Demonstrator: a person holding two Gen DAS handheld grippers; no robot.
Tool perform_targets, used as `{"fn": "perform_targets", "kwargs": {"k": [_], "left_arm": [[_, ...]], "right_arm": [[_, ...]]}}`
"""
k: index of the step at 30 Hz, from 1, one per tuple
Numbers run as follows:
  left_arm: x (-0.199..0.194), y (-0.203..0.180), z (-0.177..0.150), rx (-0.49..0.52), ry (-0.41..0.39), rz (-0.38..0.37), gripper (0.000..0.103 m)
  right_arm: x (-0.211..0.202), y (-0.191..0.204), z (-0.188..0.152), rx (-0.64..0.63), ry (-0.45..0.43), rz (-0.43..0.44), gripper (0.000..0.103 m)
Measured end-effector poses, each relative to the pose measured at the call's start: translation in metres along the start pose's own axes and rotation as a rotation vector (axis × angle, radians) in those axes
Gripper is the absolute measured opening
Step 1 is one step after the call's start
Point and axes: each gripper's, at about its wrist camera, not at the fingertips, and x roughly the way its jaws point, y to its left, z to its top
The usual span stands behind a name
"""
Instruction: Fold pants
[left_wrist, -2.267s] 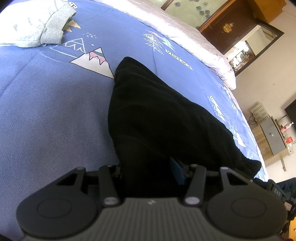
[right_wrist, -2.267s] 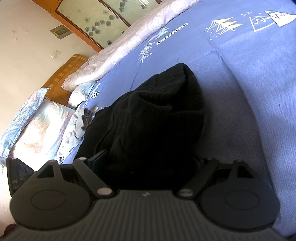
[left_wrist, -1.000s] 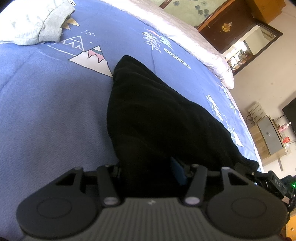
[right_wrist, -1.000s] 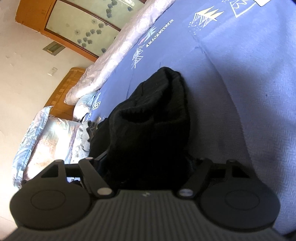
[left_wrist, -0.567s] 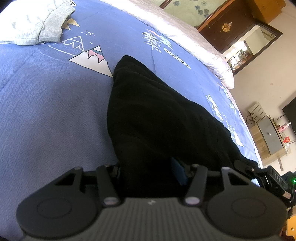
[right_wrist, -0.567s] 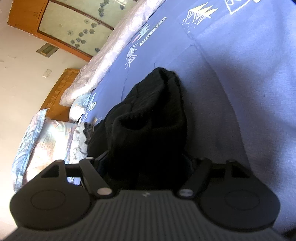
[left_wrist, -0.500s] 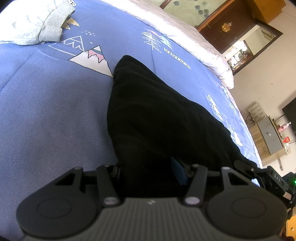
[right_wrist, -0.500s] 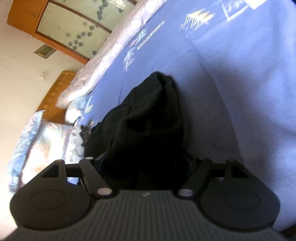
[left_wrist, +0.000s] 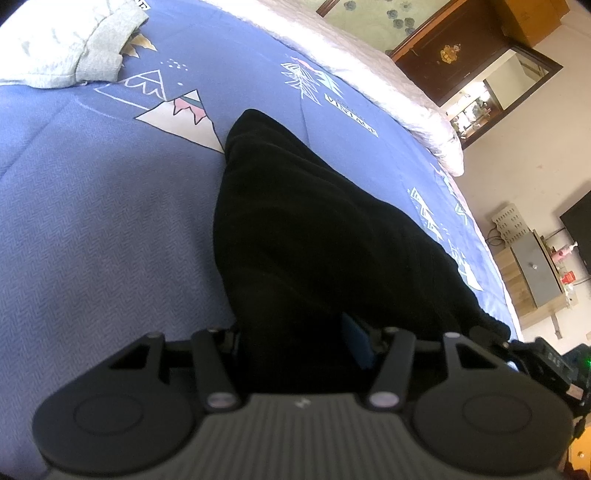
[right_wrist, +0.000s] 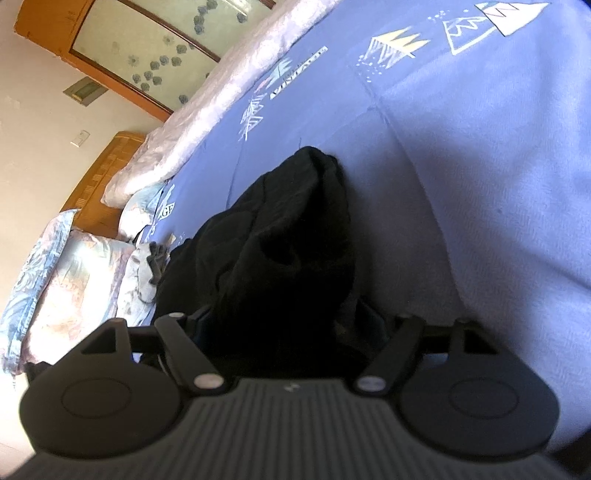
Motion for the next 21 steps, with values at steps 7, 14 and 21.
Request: {"fn": "perform_targets", "kwargs": {"k": [7, 14, 21], "left_arm": [[0.001, 0.003, 0.005, -0.013, 0.022, -0.012, 0.053], [0.003, 0.006, 0.010, -0.029, 0.045, -0.025, 0.055], [0.008, 0.009, 0.024, -0.059, 0.116, -0.045, 0.059]], "right_arm": [[-0.038, -0.006, 0.009, -0.003, -0.087, -0.001, 0.083], [-0.044, -0.022, 0.033, 0.107, -0.137, 0.057, 0.086], [0.001, -0.020, 0.036, 0.147, -0.002, 0.040, 0.087]]}}
